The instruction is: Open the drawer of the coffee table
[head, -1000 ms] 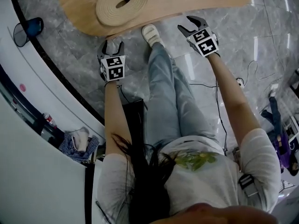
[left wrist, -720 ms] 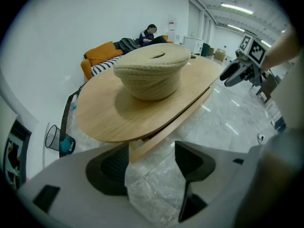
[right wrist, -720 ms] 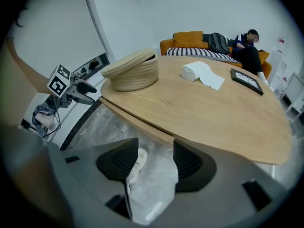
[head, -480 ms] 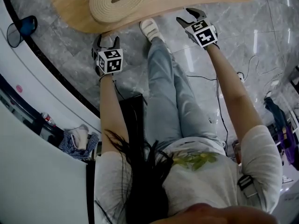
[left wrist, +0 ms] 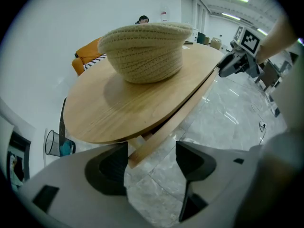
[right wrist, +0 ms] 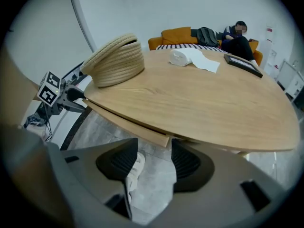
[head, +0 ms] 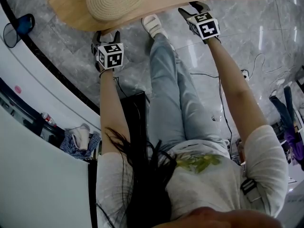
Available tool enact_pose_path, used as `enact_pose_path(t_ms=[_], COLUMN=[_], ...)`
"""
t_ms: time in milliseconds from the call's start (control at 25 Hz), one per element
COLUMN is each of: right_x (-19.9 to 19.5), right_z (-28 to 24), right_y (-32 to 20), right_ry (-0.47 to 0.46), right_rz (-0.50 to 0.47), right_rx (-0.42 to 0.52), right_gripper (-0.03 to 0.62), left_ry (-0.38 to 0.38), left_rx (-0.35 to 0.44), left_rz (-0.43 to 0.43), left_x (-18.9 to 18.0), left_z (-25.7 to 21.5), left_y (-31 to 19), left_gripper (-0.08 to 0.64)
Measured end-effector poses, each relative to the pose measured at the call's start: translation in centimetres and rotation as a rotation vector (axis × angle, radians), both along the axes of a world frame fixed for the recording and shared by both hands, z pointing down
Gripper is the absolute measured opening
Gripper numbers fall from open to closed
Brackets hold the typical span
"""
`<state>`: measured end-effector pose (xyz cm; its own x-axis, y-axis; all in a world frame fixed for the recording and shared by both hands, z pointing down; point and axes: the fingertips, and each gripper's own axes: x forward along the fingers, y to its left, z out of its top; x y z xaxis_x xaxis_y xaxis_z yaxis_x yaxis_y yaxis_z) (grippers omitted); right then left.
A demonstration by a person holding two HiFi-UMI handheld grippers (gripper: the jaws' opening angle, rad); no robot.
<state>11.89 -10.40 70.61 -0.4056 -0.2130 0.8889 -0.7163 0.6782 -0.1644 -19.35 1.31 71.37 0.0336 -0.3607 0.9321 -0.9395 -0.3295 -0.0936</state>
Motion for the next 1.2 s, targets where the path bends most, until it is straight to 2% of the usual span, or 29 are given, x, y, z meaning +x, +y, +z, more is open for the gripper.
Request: enact_pose_path(t_ms=[80, 200, 240, 320, 440, 600, 960, 1200], right_x=[-0.3, -0.4, -0.3, -0.2, 0.0, 0.1, 0.7, 1.0], right_z=[0.2, 0.2, 0.1, 0.1, 0.0, 0.0, 0.1, 0.1], right_y=[0.1, -0.1, -0.2, -0.2, -0.1, 0.0, 1.9, 2.1], right_ry=[-0.001, 0.012, 0.021, 0.036, 0.058, 0.080, 0.117, 0.144], right_rz=[-0.002, 0.011, 0.017, 0.027, 0.046, 0.052, 0.051, 0.054], right_rx=[0.000, 0.015, 0.022, 0.029, 0.032, 0.026, 0.011, -0.001], right_gripper=[0.227, 0.224, 0.204, 0.199, 0.195, 0.187, 0.172, 0.164], left_ry=[-0.005, 0.009, 0.007, -0.018, -0.058, -0.063, -0.045, -0.041], left_rx=[-0.006, 0.008, 0.013, 0.022, 0.023, 0.014, -0.003, 0.013], left_rz=[0.004, -0.043, -0.059, -0.069, -0.021, 0.016, 0.034, 0.034], left_x=[-0.1, -0.4, -0.5, -0.8, -1.0, -1.0, -0.7, -0.6], left_z=[0.2, 0.2, 0.2, 0.0, 0.0, 0.0, 0.1, 0.1], left_y=[0.0, -0.4, -0.6, -0.6, -0.5, -0.4, 1.2, 1.3], left_gripper=[0.310, 0.310, 0.310, 0.277, 0.244, 0.231, 0.225, 0.226])
